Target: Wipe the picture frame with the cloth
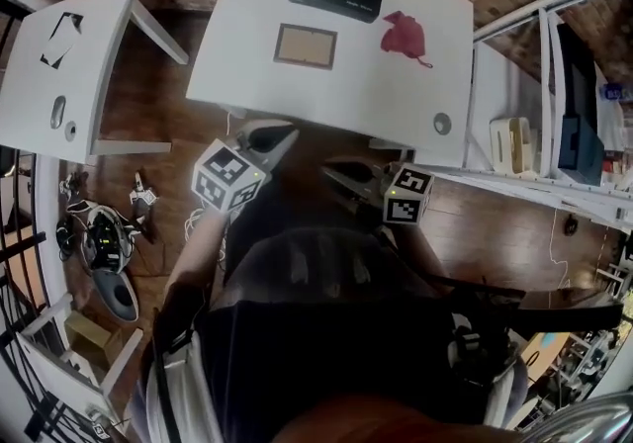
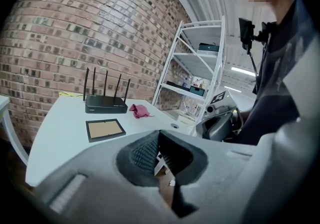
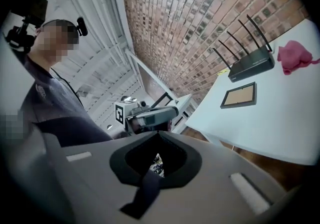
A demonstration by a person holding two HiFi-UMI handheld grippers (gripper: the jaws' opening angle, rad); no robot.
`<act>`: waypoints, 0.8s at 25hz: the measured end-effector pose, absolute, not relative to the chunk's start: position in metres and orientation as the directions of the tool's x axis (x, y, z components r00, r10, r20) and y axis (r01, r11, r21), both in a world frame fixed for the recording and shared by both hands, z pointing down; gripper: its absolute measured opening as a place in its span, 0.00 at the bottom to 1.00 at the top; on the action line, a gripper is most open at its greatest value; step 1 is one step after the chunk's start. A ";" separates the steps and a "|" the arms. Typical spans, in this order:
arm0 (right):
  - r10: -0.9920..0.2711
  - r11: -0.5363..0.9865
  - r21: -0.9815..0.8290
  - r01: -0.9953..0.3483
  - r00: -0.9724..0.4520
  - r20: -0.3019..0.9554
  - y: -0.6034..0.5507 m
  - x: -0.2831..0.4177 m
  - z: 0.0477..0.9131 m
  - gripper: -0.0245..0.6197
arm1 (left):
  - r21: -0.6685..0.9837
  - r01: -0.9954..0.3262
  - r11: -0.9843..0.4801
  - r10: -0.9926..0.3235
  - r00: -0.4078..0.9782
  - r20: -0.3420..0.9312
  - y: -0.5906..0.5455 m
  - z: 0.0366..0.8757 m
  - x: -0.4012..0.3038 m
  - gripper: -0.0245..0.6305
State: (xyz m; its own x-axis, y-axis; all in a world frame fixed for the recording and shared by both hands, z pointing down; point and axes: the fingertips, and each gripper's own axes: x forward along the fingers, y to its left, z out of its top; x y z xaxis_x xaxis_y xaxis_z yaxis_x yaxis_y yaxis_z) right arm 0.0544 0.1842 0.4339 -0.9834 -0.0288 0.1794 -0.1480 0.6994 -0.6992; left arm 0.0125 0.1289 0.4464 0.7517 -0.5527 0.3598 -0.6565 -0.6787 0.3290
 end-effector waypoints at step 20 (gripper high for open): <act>-0.118 0.635 -0.702 -0.321 -0.939 0.322 0.103 0.001 0.453 0.04 | 0.299 -0.762 -0.575 -0.632 0.646 0.429 -0.021 0.487 -0.087 0.18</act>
